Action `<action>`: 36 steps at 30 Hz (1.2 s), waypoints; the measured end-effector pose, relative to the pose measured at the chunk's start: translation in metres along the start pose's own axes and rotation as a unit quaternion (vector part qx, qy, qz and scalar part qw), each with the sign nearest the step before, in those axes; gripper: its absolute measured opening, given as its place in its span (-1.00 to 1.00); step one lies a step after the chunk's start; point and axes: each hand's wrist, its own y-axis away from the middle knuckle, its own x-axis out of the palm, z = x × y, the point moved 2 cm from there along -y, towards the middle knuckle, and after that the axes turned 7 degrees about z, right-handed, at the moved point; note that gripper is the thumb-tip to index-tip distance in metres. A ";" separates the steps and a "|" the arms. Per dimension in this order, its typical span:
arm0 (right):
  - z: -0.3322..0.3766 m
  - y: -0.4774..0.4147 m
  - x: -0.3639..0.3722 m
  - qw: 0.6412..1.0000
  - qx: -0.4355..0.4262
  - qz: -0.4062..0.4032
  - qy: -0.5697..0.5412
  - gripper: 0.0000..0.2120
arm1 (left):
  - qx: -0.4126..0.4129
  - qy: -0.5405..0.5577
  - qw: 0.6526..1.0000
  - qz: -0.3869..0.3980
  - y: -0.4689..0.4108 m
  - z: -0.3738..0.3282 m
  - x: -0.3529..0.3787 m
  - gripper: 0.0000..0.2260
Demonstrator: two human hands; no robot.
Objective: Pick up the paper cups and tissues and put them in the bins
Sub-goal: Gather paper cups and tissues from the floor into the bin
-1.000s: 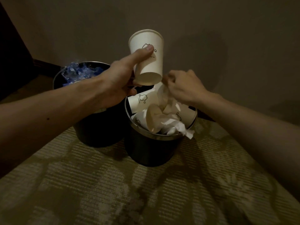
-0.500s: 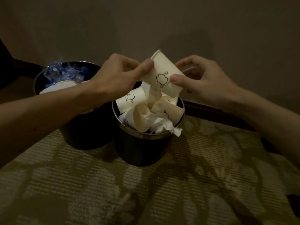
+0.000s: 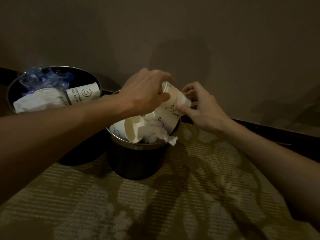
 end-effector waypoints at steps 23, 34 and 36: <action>-0.008 -0.012 -0.003 1.000 0.019 0.018 -0.011 -0.77 | 0.020 -0.029 0.999 -0.004 -0.002 0.004 -0.003 -0.76; -0.036 0.143 -0.087 0.994 0.105 -0.024 -0.001 -0.81 | 0.155 0.016 0.982 0.105 -0.034 -0.134 0.019 -0.66; -0.060 0.204 -0.112 0.987 0.156 -0.043 -0.003 -0.76 | 0.210 0.021 0.965 0.155 -0.039 -0.192 0.047 -0.67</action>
